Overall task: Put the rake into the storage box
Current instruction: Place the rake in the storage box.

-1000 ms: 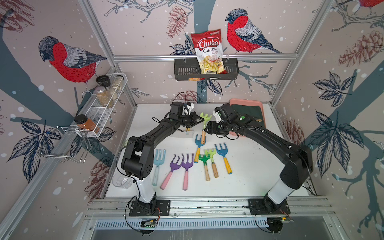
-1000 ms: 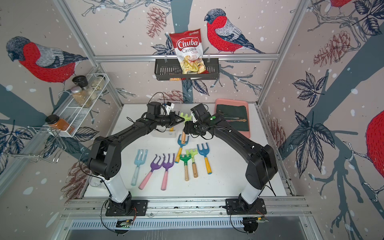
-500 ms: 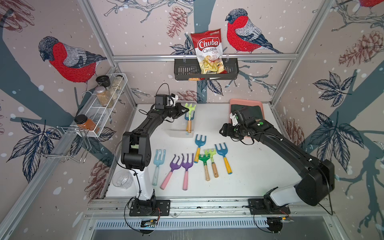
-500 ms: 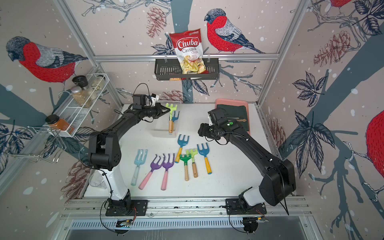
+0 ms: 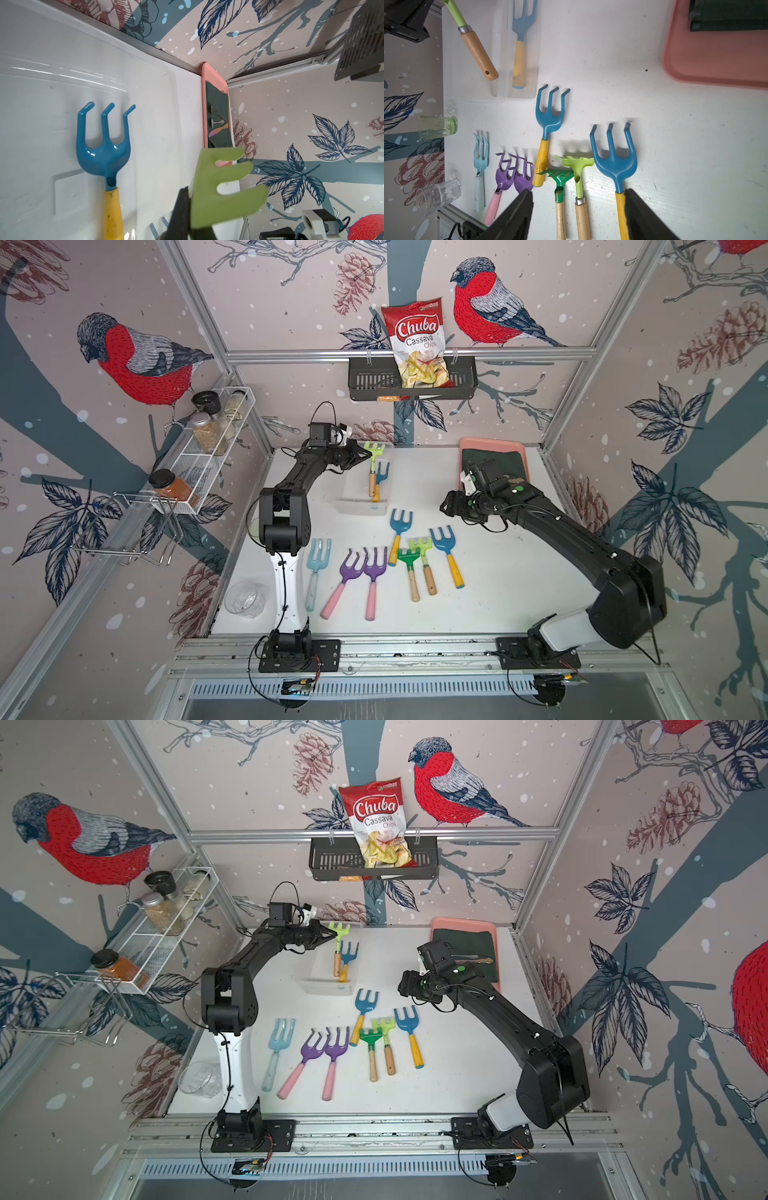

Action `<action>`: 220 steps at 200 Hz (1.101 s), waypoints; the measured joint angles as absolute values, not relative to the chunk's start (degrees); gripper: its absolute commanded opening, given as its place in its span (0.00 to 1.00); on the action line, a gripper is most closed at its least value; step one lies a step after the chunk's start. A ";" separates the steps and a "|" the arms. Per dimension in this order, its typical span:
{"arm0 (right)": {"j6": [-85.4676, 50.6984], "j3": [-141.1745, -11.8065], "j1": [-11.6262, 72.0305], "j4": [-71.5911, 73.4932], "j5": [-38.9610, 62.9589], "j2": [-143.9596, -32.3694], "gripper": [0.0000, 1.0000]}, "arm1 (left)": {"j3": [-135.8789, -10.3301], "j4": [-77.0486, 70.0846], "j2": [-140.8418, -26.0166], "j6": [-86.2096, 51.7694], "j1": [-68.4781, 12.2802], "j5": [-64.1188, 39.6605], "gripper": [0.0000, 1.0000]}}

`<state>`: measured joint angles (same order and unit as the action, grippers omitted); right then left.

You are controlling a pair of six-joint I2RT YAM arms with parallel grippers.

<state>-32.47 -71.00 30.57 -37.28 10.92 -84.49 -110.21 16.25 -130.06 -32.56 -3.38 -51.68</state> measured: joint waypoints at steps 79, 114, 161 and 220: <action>-31.66 -67.55 30.00 -34.89 12.43 -85.54 0.73 | -117.05 20.34 -139.90 -33.12 -3.70 -52.56 0.00; -31.64 -66.76 30.00 -34.11 12.60 -85.89 0.73 | -117.08 21.30 -141.88 -33.23 -4.71 -52.47 0.00; -31.48 -65.34 29.89 -32.84 13.32 -85.95 0.73 | -117.38 21.30 -142.91 -34.11 -4.80 -51.27 0.00; -31.51 -63.22 30.06 -31.77 13.41 -86.30 0.73 | -118.61 21.04 -145.03 -35.18 -4.82 -49.45 0.08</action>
